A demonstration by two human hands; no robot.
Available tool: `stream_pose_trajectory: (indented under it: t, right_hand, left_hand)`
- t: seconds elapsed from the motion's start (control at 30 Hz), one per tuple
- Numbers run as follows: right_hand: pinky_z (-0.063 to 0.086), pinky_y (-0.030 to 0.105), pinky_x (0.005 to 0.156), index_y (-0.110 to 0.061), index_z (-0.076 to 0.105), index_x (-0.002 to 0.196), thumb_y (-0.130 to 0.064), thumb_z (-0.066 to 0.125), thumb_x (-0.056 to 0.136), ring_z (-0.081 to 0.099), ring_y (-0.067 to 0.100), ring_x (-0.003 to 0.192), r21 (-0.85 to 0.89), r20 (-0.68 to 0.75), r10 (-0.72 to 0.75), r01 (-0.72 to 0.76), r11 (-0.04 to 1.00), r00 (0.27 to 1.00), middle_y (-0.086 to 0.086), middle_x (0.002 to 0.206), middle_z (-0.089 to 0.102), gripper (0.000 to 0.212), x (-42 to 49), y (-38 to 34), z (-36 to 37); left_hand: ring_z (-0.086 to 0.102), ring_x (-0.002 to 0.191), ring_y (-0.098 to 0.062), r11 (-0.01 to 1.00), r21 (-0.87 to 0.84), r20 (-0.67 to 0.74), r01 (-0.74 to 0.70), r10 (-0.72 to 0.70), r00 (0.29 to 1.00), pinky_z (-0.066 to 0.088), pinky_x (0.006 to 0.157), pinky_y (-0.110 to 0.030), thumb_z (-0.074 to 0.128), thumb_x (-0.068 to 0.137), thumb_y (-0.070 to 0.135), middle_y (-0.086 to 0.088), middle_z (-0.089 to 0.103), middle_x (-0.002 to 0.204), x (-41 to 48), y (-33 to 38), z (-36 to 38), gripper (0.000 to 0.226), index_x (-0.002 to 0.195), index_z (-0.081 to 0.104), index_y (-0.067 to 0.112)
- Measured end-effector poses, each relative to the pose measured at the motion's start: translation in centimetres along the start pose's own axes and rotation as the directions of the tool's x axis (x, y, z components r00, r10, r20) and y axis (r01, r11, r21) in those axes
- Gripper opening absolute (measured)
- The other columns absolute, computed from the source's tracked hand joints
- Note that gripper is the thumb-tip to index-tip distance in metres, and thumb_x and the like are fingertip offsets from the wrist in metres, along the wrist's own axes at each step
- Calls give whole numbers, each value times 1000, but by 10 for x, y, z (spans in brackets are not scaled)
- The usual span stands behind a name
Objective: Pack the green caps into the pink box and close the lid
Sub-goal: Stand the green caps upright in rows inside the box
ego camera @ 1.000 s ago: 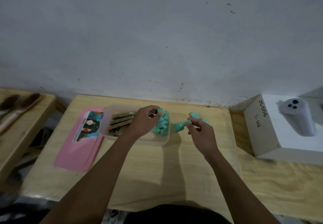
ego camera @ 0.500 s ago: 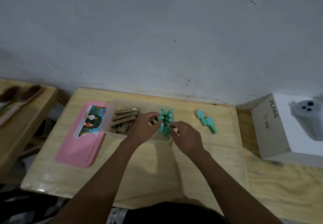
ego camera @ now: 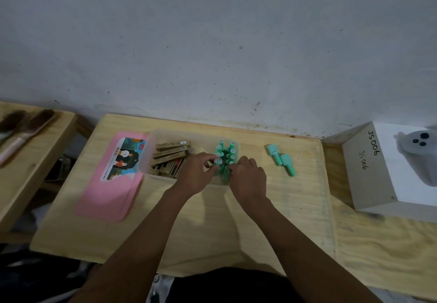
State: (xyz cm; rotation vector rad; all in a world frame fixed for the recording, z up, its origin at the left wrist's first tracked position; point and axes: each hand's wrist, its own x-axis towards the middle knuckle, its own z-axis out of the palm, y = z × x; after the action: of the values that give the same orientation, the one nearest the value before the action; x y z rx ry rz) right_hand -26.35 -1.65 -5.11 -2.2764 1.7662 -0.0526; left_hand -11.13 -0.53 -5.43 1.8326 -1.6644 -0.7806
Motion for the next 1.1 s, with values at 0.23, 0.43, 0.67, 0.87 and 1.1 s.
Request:
stream_pose_trajectory:
  t: [0.23, 0.43, 0.67, 0.87, 1.1]
  right_hand:
    - [47, 35, 79, -21, 67, 116, -27, 54, 93, 53, 21, 104, 149, -8, 40, -38, 988, 999, 3, 111, 56, 27, -4, 6, 0]
    - [49, 35, 75, -19, 68, 114, -29, 56, 94, 53, 21, 104, 215, -5, 61, -58, 975, 998, 3, 110, 56, 25, -7, 7, 0]
    - [48, 34, 75, -23, 67, 116, -31, 57, 93, 52, 19, 105, 237, -21, 56, -49, 970, 998, 1, 110, 58, 26, -8, 10, 1]
    - [47, 32, 74, -26, 66, 118, -35, 58, 92, 52, 16, 105, 264, -23, 8, -2, 964, 1000, -2, 109, 58, 28, -9, 19, 0]
    - [44, 25, 65, -32, 68, 112, -40, 61, 90, 58, 8, 92, 331, -120, 129, -83, 940, 984, -11, 103, 60, 24, -26, 64, -6]
  left_hand:
    - [61, 76, -11, 1000, -16, 45, -3, 4, 999, 48, 69, -21, 68, 83, 11, 3, 60, 90, -8, -9, 11, 21, 104, 71, 12]
    - [60, 81, -15, 1000, 19, 80, 10, -12, 997, 45, 71, -23, 64, 85, 11, -5, 63, 95, -7, -12, 16, 24, 109, 70, 12]
    - [57, 78, -14, 998, 39, 45, 39, -40, 998, 42, 70, -22, 65, 84, 12, -5, 64, 94, -8, -8, 18, 26, 109, 70, 14]
    - [60, 82, -17, 996, 69, 12, 59, -60, 998, 49, 73, -29, 66, 84, 17, -4, 64, 96, -9, -6, 21, 26, 110, 69, 17]
    - [54, 76, -14, 993, 90, -47, 74, -70, 996, 49, 69, -31, 70, 80, 21, 1, 62, 89, -12, -3, 25, 25, 105, 68, 19]
